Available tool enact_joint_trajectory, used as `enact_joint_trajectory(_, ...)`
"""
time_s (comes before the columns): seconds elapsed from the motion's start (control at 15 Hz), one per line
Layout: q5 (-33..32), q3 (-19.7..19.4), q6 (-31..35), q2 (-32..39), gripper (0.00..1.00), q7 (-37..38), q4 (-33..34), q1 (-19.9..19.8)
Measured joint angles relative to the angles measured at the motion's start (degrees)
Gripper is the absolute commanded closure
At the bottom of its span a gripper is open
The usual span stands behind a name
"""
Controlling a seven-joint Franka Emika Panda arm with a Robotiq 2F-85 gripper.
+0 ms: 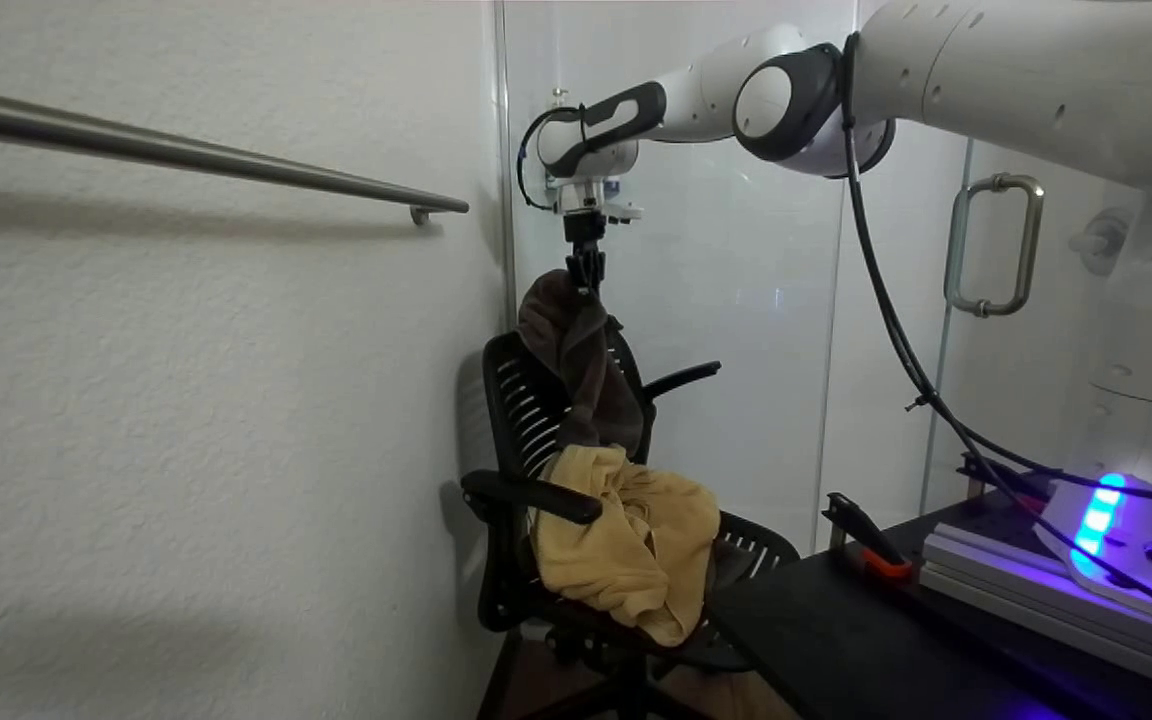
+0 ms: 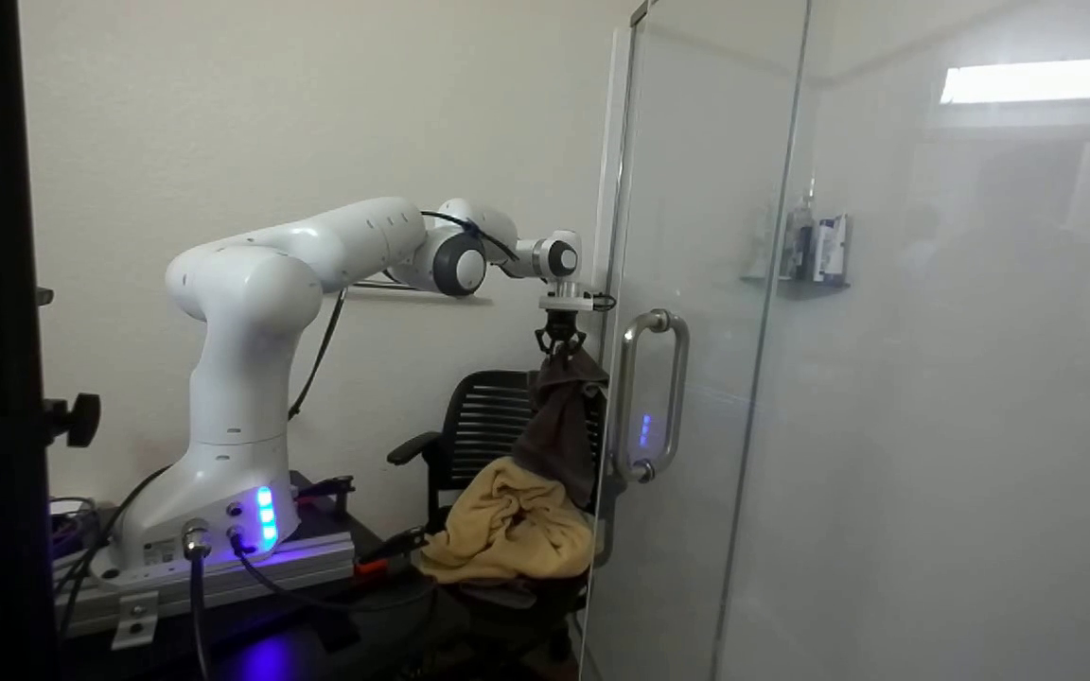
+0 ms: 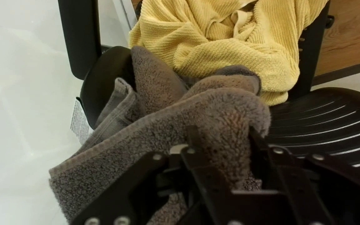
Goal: Remove the towel from the backrest of the chair and put it on the sink
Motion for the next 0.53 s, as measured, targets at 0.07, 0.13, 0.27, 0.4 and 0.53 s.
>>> enact_joint_trajectory(0.07, -0.2, 0.0, 0.3, 0.0, 0.98, 0.0, 0.0, 0.0)
enact_joint_trajectory(0.13, -0.3, 0.0, 0.5, 0.0, 0.99, 0.0, 0.0, 0.0)
enact_joint_trajectory(0.27, -0.6, 0.0, 0.7, 0.0, 1.0, 0.0, 0.0, 0.0)
enact_joint_trajectory(0.4, -0.8, -0.1, 0.7, 0.0, 0.98, 0.1, 0.1, 0.0)
enact_joint_trajectory(0.53, -0.8, -0.2, 0.6, -0.1, 0.98, 0.9, 0.6, 0.0)
